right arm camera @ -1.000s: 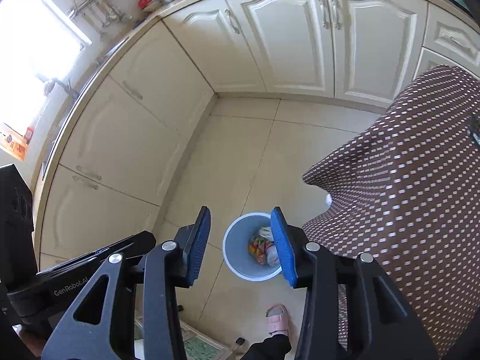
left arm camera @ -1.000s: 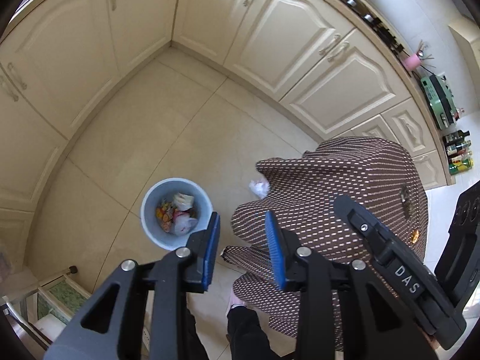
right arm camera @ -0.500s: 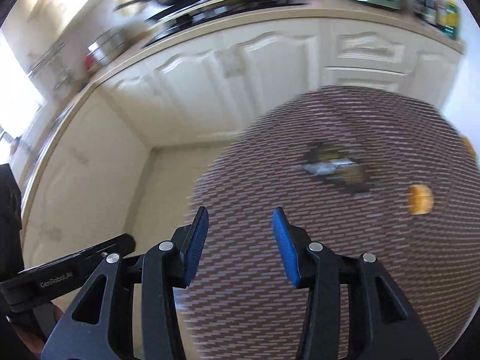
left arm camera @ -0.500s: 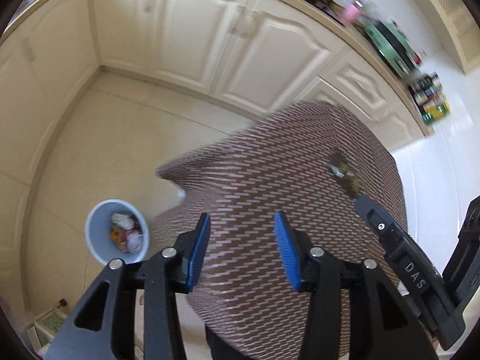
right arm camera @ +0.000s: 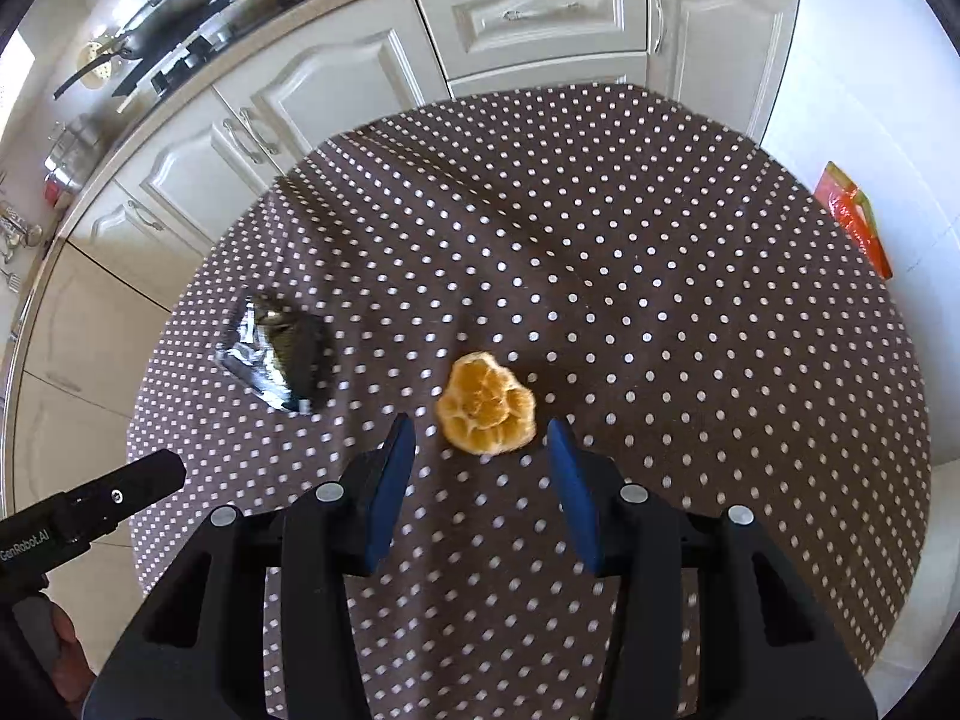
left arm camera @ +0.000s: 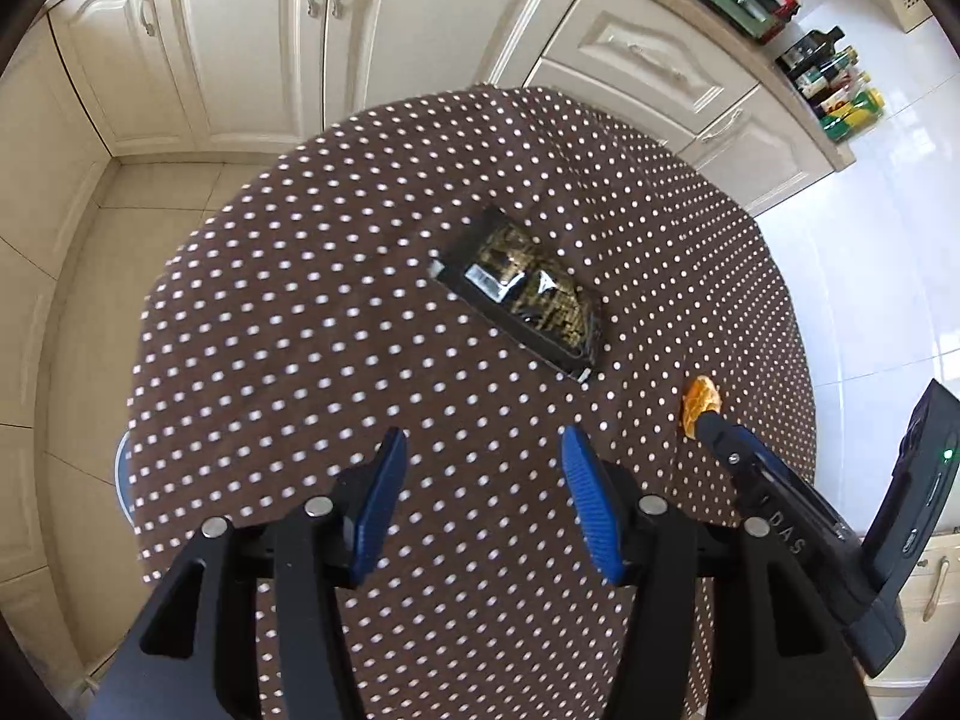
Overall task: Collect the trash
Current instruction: 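Grasp the dark packet with the left tool while the right tool grasps the orange bread piece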
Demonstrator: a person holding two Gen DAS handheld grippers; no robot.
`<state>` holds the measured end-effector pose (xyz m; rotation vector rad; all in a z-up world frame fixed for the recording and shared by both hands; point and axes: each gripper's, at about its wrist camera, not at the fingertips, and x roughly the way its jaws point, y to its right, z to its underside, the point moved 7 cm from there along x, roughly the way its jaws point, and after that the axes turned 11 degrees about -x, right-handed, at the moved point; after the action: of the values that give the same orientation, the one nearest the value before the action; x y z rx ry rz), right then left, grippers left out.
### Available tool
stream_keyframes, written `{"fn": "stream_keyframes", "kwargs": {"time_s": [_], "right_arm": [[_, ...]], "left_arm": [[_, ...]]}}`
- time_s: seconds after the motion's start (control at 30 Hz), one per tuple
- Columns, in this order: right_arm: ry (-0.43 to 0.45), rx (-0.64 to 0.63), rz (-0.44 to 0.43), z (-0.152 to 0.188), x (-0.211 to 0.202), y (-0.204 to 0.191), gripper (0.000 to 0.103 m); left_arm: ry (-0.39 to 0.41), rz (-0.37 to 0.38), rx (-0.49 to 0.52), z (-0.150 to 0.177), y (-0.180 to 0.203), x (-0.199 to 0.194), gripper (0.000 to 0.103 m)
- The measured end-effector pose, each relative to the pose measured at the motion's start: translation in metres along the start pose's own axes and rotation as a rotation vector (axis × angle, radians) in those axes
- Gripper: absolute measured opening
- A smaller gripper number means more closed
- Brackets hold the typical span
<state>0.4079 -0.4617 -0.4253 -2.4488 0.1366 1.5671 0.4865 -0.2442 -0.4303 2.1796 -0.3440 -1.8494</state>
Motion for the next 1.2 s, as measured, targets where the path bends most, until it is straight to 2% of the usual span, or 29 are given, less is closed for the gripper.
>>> {"fn": "stream_keyframes", "kwargs": {"time_s": [0.13, 0.17, 0.3, 0.5, 0.67, 0.8, 0.9, 0.93, 0.97, 1.0, 1.03, 1.2], "right_arm": [[0.005, -0.037, 0.002, -0.014, 0.015, -0.003, 0.044], [0.009, -0.066, 0.013, -0.017, 0.017, -0.004, 0.035], [0.02, -0.107, 0.009, -0.027, 0.024, -0.005, 0.034], [0.048, -0.089, -0.016, -0.039, 0.021, 0.001, 0.033], [0.069, -0.067, -0.027, -0.04, 0.014, 0.008, 0.033], [0.075, -0.048, -0.044, -0.042, 0.015, 0.008, 0.033], [0.077, -0.047, -0.052, -0.043, 0.015, 0.005, 0.033], [0.079, -0.046, -0.055, -0.043, 0.014, 0.005, 0.033], [0.081, -0.045, -0.058, -0.043, 0.013, 0.004, 0.033], [0.082, -0.042, -0.063, -0.044, 0.012, 0.003, 0.033], [0.083, -0.041, -0.066, -0.044, 0.011, 0.002, 0.033], [0.1, -0.047, -0.075, -0.047, 0.002, -0.005, 0.033]], "left_arm": [[0.003, -0.027, 0.02, -0.006, 0.019, 0.014, 0.056], [0.006, -0.035, 0.031, -0.008, 0.024, 0.017, 0.056], [0.01, -0.042, 0.065, -0.017, 0.041, 0.029, 0.056], [0.013, -0.046, 0.105, -0.03, 0.063, 0.044, 0.056], [0.007, -0.044, 0.026, -0.055, 0.07, 0.061, 0.056], [0.005, -0.098, 0.019, -0.072, 0.078, 0.084, 0.056], [0.03, -0.161, 0.09, -0.079, 0.091, 0.095, 0.055], [0.041, -0.181, 0.107, -0.081, 0.094, 0.097, 0.048], [0.051, -0.19, 0.126, -0.082, 0.097, 0.098, 0.046], [0.054, -0.18, 0.138, -0.082, 0.1, 0.099, 0.037], [0.056, -0.177, 0.148, -0.082, 0.102, 0.099, 0.032], [0.043, -0.131, 0.154, -0.081, 0.098, 0.095, 0.018]]}}
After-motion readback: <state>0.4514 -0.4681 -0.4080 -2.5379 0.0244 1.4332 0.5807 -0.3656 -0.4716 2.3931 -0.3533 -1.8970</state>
